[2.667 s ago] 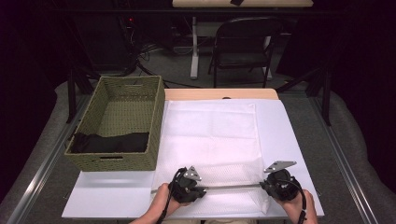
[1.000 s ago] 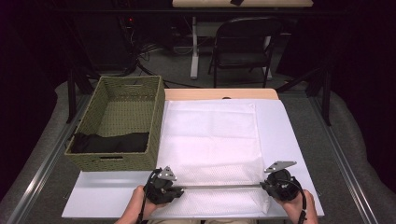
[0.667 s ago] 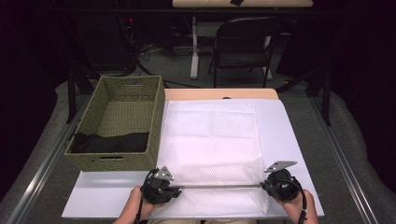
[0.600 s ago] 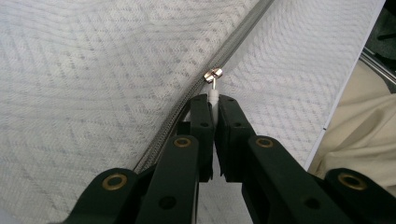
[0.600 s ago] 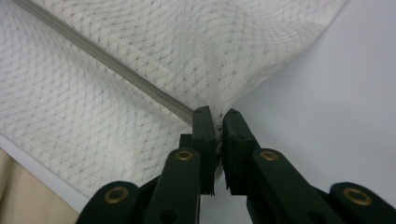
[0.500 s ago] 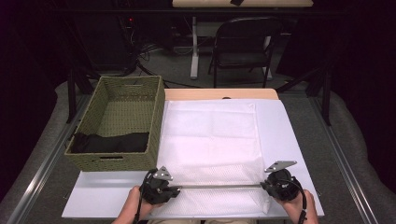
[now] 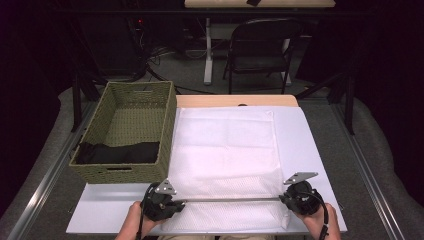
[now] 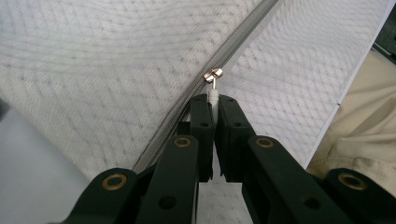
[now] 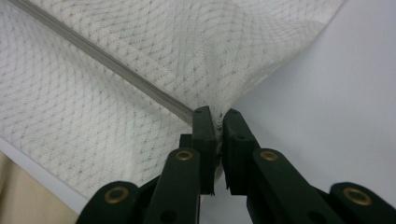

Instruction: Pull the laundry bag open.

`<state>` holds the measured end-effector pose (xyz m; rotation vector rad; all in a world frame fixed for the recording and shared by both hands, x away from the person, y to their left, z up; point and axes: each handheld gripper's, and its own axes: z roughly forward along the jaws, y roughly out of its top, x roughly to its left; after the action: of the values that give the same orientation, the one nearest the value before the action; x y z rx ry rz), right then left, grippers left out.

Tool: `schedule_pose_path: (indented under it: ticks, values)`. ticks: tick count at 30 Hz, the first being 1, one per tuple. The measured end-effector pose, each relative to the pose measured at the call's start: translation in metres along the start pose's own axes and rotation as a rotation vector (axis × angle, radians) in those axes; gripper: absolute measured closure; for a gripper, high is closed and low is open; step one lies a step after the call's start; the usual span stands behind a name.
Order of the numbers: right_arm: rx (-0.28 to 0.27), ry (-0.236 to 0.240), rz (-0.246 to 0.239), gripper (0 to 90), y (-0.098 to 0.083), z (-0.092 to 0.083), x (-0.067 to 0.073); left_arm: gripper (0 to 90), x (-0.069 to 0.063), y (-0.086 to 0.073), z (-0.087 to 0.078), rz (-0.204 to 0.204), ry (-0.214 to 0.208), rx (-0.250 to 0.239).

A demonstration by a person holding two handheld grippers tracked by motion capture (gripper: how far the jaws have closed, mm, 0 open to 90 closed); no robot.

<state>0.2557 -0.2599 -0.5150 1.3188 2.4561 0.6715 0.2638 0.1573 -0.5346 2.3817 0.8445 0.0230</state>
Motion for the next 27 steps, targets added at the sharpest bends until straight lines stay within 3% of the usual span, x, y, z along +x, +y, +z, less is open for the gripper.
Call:
schedule_pose_path:
  ticks: [27]
  values:
    - [0.007,-0.018,0.011,84.9,0.001,0.002,-0.001,86.3,0.015,-0.019,-0.017,-0.046,0.034,0.021]
